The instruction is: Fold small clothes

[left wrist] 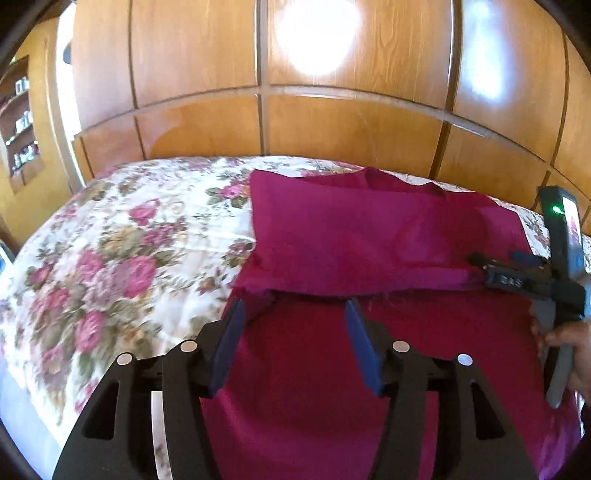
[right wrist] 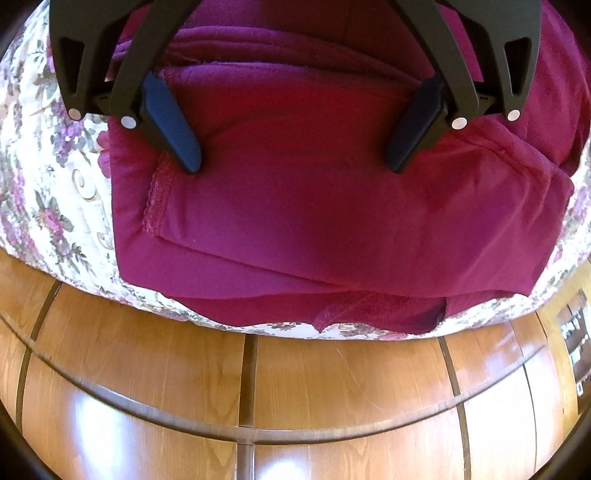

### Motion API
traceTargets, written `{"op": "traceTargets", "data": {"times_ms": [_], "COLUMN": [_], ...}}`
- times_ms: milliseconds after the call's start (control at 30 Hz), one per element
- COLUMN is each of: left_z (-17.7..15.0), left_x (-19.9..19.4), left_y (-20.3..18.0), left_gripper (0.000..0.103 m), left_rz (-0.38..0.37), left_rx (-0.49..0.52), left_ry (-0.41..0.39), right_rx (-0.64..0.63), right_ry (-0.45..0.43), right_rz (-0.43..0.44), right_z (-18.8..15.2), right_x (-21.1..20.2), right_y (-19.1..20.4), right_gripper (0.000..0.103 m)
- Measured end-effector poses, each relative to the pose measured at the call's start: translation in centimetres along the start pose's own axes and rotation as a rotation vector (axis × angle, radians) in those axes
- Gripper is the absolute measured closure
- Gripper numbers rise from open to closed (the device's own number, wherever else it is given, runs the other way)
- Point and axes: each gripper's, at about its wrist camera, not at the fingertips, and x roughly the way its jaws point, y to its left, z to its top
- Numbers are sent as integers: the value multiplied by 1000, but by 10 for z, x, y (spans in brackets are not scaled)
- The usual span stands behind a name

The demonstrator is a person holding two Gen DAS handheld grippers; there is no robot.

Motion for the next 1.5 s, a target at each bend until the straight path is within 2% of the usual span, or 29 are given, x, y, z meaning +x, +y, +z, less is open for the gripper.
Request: {"op": "traceTargets", "data": {"times_ms": [200, 400, 567, 833, 1000, 1100, 1167, 1333, 1367, 1500], "left_z": [-17, -32, -44, -62, -81, -96, -108, -137, -142, -160], "left_x": [-21, -24, -24, -29, -36, -45, -52, -69, -71, -72], "left_y": [10, 20, 28, 42, 54, 64, 69, 81, 82, 82], "left_gripper": [47, 47, 47, 47, 47, 47, 47, 47, 47, 47], "left_rz": [-3, 7, 17, 41, 28, 1, -43, -157, -177, -246], "left_rx": [-14, -33, -53, -56, -56, -53, -54, -78, -88, -98], "left_ry": [14, 40, 66, 105, 151, 172, 196, 262, 270, 321], "right_rx": [-29, -35, -63, -59, -44, -29, 10, 114, 124, 127], "right_ry": [-8, -43, -13, 114, 111, 91, 92, 145, 158, 220], "right_rz": [-51, 10, 58, 125, 153, 146, 142, 198, 207, 229], "right_z": [-1, -21, -48, -104, -129, -139, -147, -183, -190, -219], "right_x": [-20, -60, -82, -95, -118, -135, -145, -167, -170, -183], "right_y": [6, 8, 11, 5, -4, -16, -28, -56, -59, -60], "right_gripper": [2, 2, 2, 2, 2, 2, 2, 3, 8, 35]}}
